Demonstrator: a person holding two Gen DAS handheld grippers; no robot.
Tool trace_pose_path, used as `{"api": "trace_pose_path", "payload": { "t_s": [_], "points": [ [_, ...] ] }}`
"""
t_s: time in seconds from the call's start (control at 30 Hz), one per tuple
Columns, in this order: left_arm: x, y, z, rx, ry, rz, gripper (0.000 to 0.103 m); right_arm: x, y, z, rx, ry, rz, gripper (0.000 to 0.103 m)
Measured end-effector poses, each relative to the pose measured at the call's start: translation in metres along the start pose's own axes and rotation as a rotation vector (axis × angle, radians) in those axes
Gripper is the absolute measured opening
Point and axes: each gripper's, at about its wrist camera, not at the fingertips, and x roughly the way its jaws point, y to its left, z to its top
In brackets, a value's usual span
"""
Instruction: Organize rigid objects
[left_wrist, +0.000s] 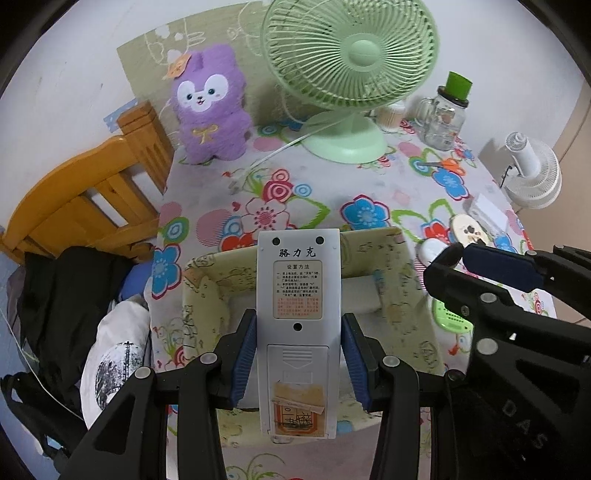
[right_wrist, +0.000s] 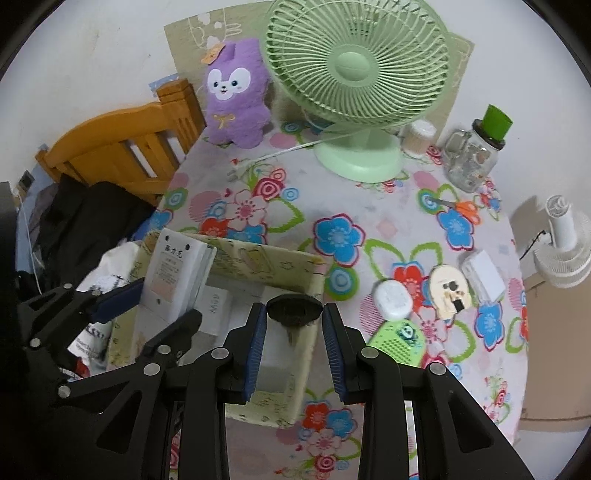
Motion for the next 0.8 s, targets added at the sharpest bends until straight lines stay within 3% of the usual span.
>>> {"api": "trace_pose_path", "payload": {
  "t_s": [0.8],
  "points": [
    [0.052,0.026,-0.005,-0.001,0.089,0.097,0.049,0.057,0.025,0.004,-0.023,0.124,0.051,0.035]
  ]
}}
